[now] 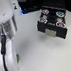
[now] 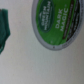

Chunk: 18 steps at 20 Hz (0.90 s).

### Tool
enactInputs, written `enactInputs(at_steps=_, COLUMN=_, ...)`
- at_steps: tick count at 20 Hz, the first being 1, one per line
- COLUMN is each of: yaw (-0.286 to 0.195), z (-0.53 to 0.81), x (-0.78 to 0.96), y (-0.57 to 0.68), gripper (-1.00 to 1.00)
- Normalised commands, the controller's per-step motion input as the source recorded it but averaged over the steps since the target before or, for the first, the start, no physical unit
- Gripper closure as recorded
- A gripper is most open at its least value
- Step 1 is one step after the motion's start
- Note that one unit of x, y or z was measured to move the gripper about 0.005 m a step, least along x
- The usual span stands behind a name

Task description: Open the kcup holder, insert the kcup into the holder, and close the kcup holder

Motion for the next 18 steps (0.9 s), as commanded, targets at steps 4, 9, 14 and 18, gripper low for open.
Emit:
enactInputs(at_steps=4, yaw=-0.018, z=-0.16, x=-0.07, y=-0.03, gripper=-1.0)
enactInputs(at_steps=9, yaw=-0.086, z=-0.11, x=0.07, y=-0.16, gripper=-1.0)
enactInputs(at_steps=14, yaw=-0.09, z=-0.08, x=0.1, y=-0.16, gripper=-1.0)
enactInputs(at_steps=18, yaw=-0.074, z=-0.02, x=0.1, y=-0.1, gripper=-1.0)
